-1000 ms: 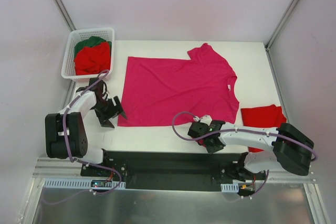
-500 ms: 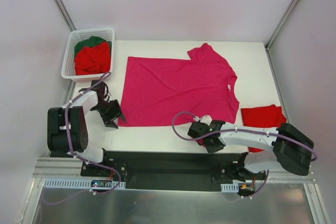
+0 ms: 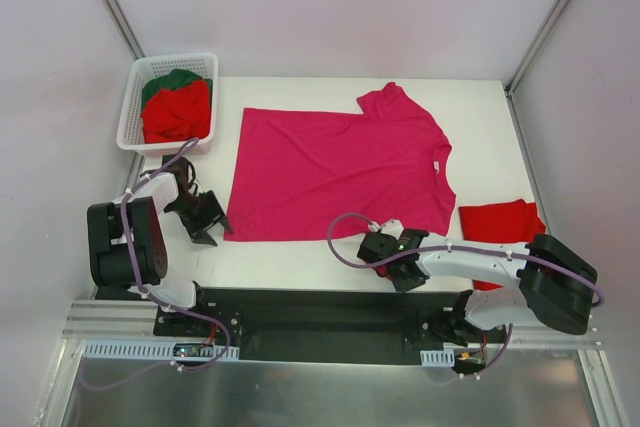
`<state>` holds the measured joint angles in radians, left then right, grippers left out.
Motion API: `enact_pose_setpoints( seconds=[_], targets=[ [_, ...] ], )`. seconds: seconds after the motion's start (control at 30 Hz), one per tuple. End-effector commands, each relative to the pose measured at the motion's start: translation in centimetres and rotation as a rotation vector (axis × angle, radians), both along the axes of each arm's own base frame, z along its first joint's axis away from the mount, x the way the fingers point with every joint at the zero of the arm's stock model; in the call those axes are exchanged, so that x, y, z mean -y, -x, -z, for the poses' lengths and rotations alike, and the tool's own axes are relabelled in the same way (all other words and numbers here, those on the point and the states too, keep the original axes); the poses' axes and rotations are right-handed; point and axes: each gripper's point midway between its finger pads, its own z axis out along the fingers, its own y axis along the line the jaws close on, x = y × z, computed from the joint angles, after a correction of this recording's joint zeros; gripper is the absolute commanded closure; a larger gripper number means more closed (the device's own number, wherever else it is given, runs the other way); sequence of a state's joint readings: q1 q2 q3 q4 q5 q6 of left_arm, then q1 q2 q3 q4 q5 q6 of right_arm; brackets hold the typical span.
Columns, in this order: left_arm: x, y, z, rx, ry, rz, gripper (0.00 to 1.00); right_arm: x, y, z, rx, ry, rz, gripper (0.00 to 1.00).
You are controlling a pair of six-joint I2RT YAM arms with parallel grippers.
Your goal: Fold and stack the t-shirts
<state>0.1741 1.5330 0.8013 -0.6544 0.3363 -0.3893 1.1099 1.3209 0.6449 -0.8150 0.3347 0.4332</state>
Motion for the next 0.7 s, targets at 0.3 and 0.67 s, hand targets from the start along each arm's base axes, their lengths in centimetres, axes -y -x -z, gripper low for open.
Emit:
enact_pose_setpoints(
  seconds=[0.3, 0.67],
  targets=[
    [0.4, -0.1, 0.6, 0.004, 0.008, 0.064, 0.56, -0.7, -0.5, -0.5, 0.015, -0.014, -0.001, 0.81],
    [0.4, 0.2, 1.6, -0.027, 0.006, 0.077, 0.73, -0.6, -0.5, -0.5, 0.017, -0.012, 0.0, 0.81]
  ],
)
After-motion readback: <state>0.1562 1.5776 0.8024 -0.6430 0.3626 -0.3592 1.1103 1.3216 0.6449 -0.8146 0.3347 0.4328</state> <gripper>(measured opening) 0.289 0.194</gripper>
